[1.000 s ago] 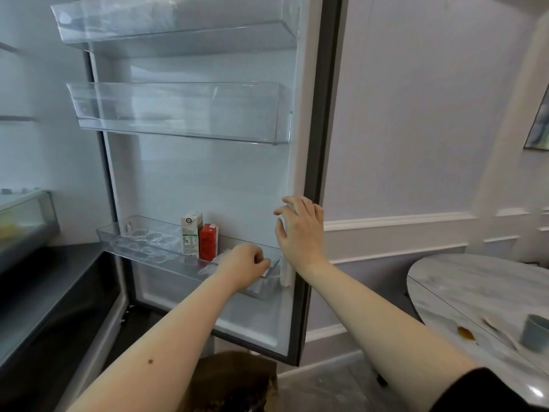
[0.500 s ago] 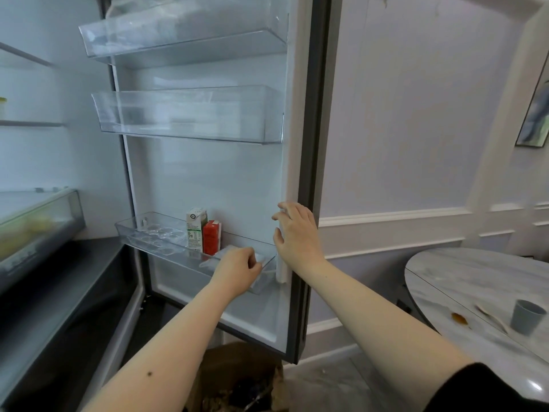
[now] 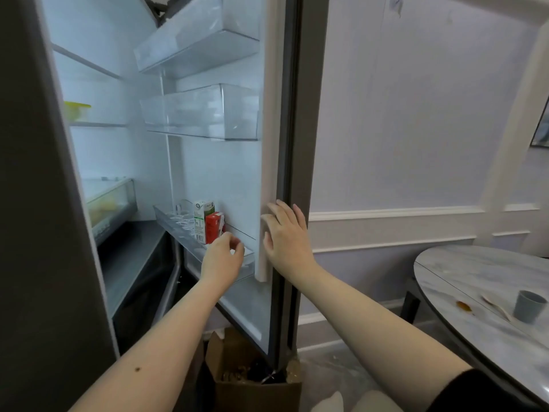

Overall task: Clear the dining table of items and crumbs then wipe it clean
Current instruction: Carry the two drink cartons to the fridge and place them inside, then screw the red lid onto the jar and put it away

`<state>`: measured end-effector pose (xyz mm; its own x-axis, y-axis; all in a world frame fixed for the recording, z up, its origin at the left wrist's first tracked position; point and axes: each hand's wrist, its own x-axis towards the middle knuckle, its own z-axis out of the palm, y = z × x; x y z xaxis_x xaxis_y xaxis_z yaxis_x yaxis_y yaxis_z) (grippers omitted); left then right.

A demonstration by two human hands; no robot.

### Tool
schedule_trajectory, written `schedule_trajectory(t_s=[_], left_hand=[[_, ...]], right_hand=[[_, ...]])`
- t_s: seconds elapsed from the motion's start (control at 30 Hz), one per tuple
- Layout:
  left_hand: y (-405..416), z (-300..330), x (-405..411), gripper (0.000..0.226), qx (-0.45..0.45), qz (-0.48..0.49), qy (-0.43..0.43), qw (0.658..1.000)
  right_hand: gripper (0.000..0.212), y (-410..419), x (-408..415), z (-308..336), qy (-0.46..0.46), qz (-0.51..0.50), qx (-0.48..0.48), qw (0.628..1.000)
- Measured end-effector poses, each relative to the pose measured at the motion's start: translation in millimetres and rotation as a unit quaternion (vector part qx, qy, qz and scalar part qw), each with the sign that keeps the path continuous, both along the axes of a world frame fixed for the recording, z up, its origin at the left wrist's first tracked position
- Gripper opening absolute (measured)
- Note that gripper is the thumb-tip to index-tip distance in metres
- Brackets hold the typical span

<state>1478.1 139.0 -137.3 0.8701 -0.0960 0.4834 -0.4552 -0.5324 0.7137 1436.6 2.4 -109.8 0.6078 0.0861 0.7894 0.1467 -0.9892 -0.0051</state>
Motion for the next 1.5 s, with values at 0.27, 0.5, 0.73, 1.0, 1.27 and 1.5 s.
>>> schedule_trajectory(t_s=[0.27,0.5,0.73,1.0,1.27,1.5], left_hand=[[28.8,19.7,-32.5,0.031,-0.076,0.058,-0.060,0.994],[50.4,31.5,-60.2,0.051,-0.041,0.155,-0.174,0.972],[101.1,28.1,-60.9,0.059,0.136,0.261,-0.157,0.943],[131.7,27.5,-66.5,0.066,0.128,0.326,-0.131,0.927],[149.0,29.5,-72.4,0.064,0.124,0.326,-0.132,0.928],[152.0,24.3,-64.7,0.067,0.156,0.321,-0.112,0.927]], right_hand=[[0.055,30.8,-33.8,11.7,-0.014,0.008,0.010,1.000],[0.058,59.6,-39.6,18.6,0.022,0.073,0.017,0.997],[0.066,94.7,-38.6,18.6,0.077,0.235,0.114,0.962],[0.061,131.6,-32.7,24.5,0.140,0.336,0.168,0.916],[0.053,165.5,-27.2,30.4,0.169,0.464,0.333,0.803],[0.046,160.2,-19.3,40.4,0.192,0.458,0.397,0.772]])
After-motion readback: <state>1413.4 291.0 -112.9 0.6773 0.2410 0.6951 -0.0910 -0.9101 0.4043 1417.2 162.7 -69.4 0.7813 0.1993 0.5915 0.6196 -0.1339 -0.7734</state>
